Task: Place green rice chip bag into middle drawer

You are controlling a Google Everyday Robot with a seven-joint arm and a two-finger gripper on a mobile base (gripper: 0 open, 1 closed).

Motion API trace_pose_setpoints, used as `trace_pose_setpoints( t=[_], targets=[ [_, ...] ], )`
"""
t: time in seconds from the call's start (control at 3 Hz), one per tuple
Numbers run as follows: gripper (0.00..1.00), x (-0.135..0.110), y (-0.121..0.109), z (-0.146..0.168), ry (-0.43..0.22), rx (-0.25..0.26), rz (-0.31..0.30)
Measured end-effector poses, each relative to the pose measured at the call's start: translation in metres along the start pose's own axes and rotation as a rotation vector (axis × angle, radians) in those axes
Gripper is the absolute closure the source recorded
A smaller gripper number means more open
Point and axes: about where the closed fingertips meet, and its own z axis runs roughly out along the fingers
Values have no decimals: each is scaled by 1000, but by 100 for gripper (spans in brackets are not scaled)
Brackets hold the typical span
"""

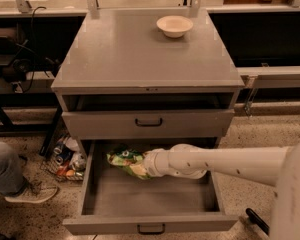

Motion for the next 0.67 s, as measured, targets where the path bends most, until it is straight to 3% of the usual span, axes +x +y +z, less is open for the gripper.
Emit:
trace_pose_setpoints(
  t=[0.33, 0.67],
  targets=[
    [100, 18, -13, 32, 42, 38, 23],
    [98, 39, -23, 63, 64, 39, 65]
  ],
)
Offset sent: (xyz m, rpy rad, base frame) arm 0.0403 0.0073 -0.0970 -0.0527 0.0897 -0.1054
